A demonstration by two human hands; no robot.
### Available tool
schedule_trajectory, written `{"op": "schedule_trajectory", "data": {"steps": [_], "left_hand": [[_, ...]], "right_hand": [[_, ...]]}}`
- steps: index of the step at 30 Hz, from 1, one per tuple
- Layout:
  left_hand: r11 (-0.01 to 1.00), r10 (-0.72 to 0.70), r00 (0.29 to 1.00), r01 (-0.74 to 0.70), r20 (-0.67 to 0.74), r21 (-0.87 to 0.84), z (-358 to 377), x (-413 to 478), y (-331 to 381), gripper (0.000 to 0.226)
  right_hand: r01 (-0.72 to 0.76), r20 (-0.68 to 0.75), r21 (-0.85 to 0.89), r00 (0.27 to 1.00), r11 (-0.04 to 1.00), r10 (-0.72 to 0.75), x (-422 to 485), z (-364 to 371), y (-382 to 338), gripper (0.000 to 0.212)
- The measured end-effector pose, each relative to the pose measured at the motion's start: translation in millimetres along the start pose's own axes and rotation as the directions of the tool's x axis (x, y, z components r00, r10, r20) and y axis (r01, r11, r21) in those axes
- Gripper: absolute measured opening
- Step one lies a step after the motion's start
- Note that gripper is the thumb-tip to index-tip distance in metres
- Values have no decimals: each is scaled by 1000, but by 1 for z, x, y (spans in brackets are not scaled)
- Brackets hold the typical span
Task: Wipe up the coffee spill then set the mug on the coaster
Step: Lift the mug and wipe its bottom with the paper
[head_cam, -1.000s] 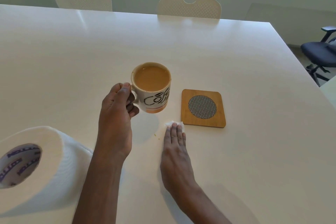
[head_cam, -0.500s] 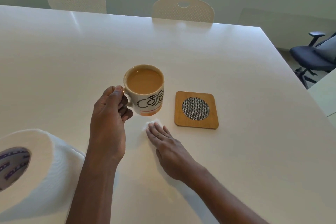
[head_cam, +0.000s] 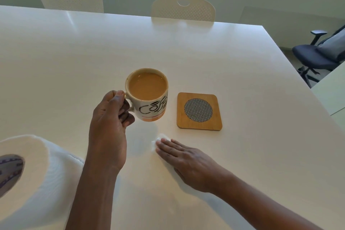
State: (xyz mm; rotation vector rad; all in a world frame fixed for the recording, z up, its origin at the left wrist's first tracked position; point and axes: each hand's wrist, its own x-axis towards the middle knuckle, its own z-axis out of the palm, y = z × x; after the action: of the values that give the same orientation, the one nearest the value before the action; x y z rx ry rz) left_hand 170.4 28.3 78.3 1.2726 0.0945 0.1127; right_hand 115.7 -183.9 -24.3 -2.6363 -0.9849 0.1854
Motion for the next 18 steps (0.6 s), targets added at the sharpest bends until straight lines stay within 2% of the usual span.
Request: {"op": "schedule_trajectory", "data": {"steps": [4, 6, 9, 14, 18], "left_hand": [[1000, -9, 1000, 9, 4, -6, -3, -3, 0, 30], [1000, -16, 1000, 16, 7, -7, -4, -5, -1, 30], [1000, -26, 1000, 26, 10, -16, -3, -8, -2, 35], [1000, -17, 999, 18, 27, -26, -1, -11, 2, 36], [1000, -14, 1000, 15, 25, -28, 1, -12, 5, 37]], "right_hand": [[-261, -76, -24, 963, 965, 258, -8, 11, -13, 64], [-404, -153, -20, 905, 914, 397, -15, 17, -27, 65], [-543, -274, -84, 819, 836, 504, -25, 30, -58, 66], [-531, -159, -98, 843, 842, 514, -15, 40, -98, 65], [-451, -216, -70, 878, 890, 428, 12, 37, -98, 73]]}}
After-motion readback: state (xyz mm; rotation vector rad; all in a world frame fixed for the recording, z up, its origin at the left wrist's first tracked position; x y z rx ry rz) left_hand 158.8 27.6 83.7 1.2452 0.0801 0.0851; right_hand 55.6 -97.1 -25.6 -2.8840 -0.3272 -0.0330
